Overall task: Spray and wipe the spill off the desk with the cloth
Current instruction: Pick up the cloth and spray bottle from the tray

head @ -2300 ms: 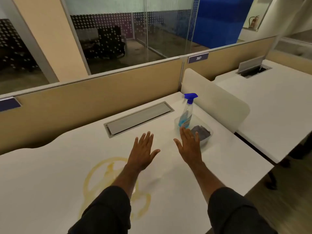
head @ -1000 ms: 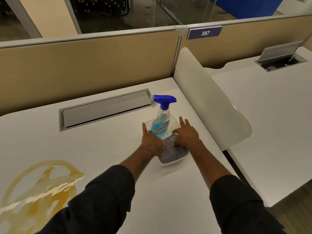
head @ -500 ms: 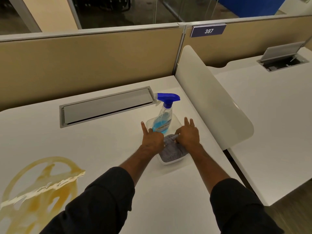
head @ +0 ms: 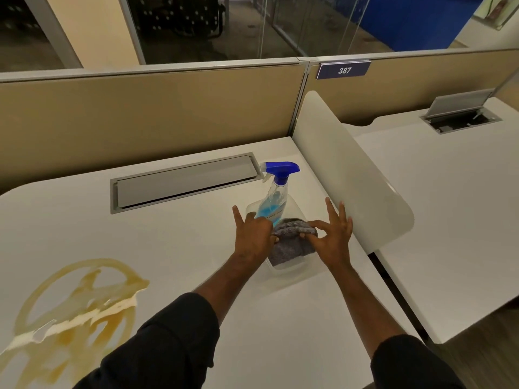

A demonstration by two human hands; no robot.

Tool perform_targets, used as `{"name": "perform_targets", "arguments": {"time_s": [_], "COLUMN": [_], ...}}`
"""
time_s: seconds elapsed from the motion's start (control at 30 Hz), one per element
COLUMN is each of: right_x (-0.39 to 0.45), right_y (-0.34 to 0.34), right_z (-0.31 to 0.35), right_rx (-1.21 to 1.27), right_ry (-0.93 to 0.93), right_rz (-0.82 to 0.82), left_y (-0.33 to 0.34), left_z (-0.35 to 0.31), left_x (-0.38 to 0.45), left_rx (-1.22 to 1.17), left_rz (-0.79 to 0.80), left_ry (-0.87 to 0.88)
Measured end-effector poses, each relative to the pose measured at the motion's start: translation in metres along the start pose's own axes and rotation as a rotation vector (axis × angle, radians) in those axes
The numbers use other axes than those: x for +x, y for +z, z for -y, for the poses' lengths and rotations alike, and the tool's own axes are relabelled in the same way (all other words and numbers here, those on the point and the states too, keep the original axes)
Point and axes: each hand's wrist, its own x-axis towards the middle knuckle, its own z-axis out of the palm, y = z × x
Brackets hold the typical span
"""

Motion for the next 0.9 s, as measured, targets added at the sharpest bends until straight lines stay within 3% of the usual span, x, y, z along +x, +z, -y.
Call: {"name": "perform_targets", "arguments": {"time_s": [0.17,0.33,0.63,0.9], "right_x": [-0.009,-0.01,-0.009,-0.053], "right_y": [-0.01,-0.023,-0.05,-0.031], "right_z": [0.003,0.019,0.069,0.143], "right_rx": [0.052,0.057,0.095,0.167], "right_ry": [-0.049,-0.065,-0.138,-0.083], "right_rz": [-0.052,-0.149,-0.278,-0.277], "left_y": [-0.007,-0.022,-0.069,-0.088], "left_z": [-0.001,0.0,0.01,0.063], "left_x": [-0.016,-0.024,-0.022,-0.059], "left_rx": [-0.131,-0.426,-0.592,-0.964], "left_rz": [-0.116,-0.141,-0.239,-0.268], "left_ry": [0.03,0.047,0.144,0.051]}}
